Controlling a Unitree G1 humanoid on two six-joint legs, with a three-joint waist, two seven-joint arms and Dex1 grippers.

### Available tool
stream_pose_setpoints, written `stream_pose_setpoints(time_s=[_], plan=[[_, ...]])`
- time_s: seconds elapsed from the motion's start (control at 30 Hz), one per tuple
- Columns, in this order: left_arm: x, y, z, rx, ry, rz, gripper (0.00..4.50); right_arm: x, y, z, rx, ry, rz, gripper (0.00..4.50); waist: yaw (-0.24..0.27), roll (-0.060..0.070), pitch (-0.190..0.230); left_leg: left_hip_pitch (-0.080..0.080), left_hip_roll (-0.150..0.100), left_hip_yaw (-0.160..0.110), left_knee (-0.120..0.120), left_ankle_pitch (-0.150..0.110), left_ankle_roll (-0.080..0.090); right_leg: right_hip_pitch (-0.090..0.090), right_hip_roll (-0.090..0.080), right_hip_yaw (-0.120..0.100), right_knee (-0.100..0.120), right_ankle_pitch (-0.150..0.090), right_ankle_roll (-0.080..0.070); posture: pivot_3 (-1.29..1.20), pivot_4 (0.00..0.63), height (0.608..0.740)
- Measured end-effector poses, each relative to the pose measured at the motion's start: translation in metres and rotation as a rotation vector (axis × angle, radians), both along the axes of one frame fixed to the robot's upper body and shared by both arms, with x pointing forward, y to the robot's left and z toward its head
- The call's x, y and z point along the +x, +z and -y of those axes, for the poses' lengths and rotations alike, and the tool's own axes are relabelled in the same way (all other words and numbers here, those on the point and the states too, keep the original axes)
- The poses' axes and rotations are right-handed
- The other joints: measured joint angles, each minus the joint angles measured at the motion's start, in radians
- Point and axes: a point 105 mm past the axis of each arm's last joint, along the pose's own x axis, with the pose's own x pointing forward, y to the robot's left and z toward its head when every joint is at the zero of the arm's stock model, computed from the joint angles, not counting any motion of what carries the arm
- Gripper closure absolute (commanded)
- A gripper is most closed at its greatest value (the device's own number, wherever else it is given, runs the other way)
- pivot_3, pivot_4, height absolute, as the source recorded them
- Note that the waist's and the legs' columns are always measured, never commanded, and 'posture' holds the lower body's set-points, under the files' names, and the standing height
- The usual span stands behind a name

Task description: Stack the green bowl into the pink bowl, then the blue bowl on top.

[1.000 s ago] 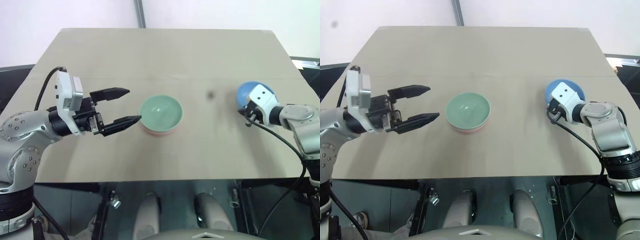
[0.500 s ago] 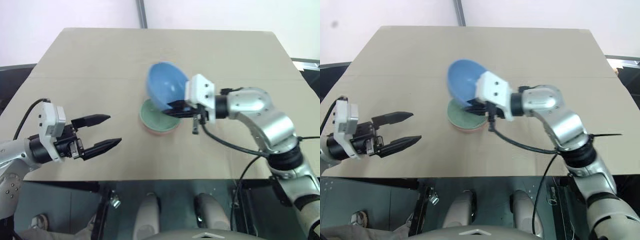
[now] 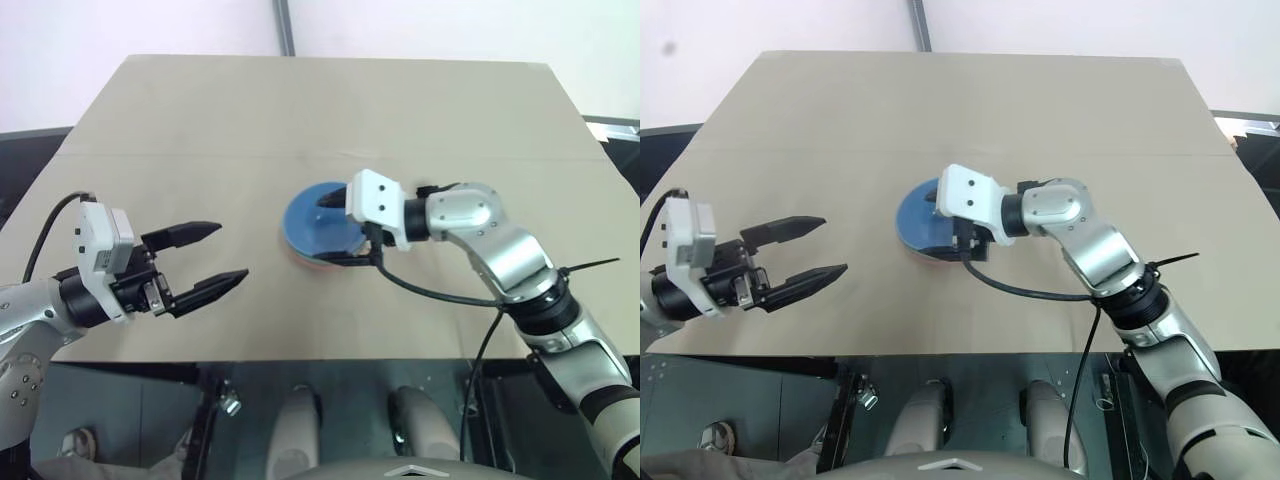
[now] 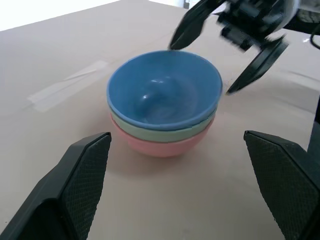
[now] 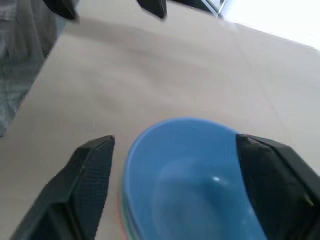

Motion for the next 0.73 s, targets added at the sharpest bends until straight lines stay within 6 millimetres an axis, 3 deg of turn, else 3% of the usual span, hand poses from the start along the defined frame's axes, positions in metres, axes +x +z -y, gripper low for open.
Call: stream_pose_setpoints(time_s=[0.1,0.17,0.27,0.33,0.43,0.73], plan=[[0.010,0.010,0.006,-0.030,0.039,0.102,0.00,-0.016,0.018,0.020,0.142,-0.008,-0.063,0.56,0.009,0.000,0.000,0.000,0.000,0.000,0.000,0.000,0.000,0.001,0.000,0.000,-0.001,0.000,0.000,0.00,0.150,0.740],[0.014,0.009,0.007,-0.063,0.067,0.133,0.00,-0.019,0.019,0.040,0.172,-0.078,-0.112,0.56,0.010,-0.001,-0.001,0.000,0.000,0.000,0.000,0.000,0.000,0.001,0.000,0.000,-0.001,0.000,0.000,0.00,0.150,0.740],[0.017,0.007,0.005,-0.060,0.079,0.132,0.00,-0.013,0.011,0.076,0.161,-0.256,-0.147,0.56,0.008,-0.001,-0.001,0.001,0.000,0.000,0.000,0.000,0.000,0.001,0.000,0.000,0.000,0.000,0.000,0.00,0.150,0.740],[0.016,0.005,0.006,-0.058,0.063,0.118,0.00,-0.013,0.002,0.103,0.157,-0.389,-0.191,0.01,0.006,-0.001,-0.001,0.001,0.000,0.000,0.000,0.000,0.000,0.001,0.000,0.000,0.000,0.000,0.000,0.00,0.150,0.740],[0.014,-0.003,0.006,-0.057,0.047,0.070,0.00,-0.018,-0.009,0.132,0.138,-0.530,-0.234,0.01,0.004,-0.001,-0.001,0.000,0.000,0.001,0.000,0.000,0.000,0.001,0.000,0.001,-0.001,0.000,0.000,0.00,0.150,0.740],[0.010,-0.009,0.001,-0.026,0.002,-0.018,0.00,-0.036,-0.013,0.149,0.075,-0.575,-0.260,0.01,-0.003,-0.001,-0.001,0.002,0.000,0.001,0.000,0.000,0.000,0.002,0.000,0.002,-0.001,0.000,0.000,0.00,0.150,0.740]])
